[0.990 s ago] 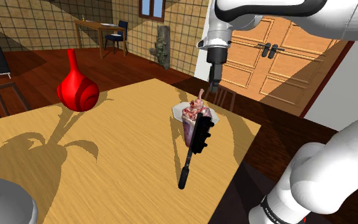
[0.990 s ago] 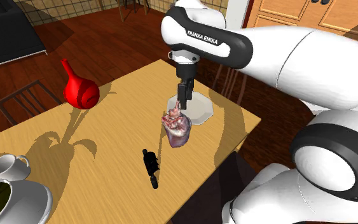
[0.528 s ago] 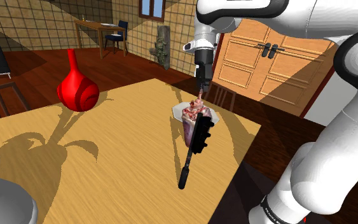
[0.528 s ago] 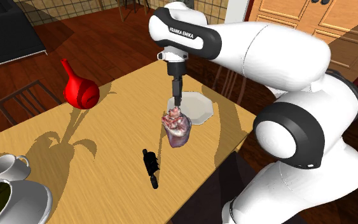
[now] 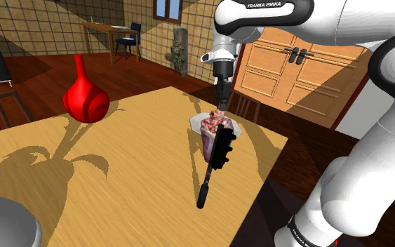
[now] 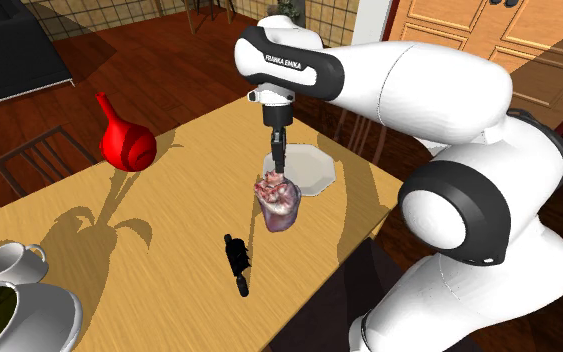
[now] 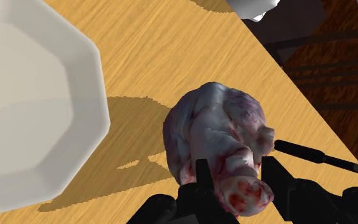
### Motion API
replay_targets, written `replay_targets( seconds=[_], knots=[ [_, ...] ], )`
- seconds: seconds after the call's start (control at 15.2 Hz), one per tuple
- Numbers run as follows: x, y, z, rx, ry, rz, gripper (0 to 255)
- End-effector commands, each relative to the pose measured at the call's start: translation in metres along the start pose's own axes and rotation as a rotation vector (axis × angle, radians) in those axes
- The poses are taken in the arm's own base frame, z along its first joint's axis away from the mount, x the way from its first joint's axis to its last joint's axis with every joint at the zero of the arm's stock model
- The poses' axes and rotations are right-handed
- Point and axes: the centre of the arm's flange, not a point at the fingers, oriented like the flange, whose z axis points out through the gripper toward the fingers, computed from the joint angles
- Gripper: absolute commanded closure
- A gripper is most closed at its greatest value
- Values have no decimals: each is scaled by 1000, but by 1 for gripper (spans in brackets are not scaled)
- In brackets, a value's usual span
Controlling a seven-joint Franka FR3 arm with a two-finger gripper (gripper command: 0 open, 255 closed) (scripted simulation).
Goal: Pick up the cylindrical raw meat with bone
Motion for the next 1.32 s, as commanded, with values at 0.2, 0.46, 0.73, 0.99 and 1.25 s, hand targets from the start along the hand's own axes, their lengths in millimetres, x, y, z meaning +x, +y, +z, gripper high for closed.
replay_targets(
  seconds=[0.2,0.46,0.73,0.99,1.25],
  knots=[
    [0,0,0,0,0,0,255],
    [0,-2,-4,0,0,0,255],
    [-2,-10,-23,0,0,0,255],
    [-3,-19,-42,0,0,0,255],
    [-5,-27,-62,0,0,0,255]
  ],
)
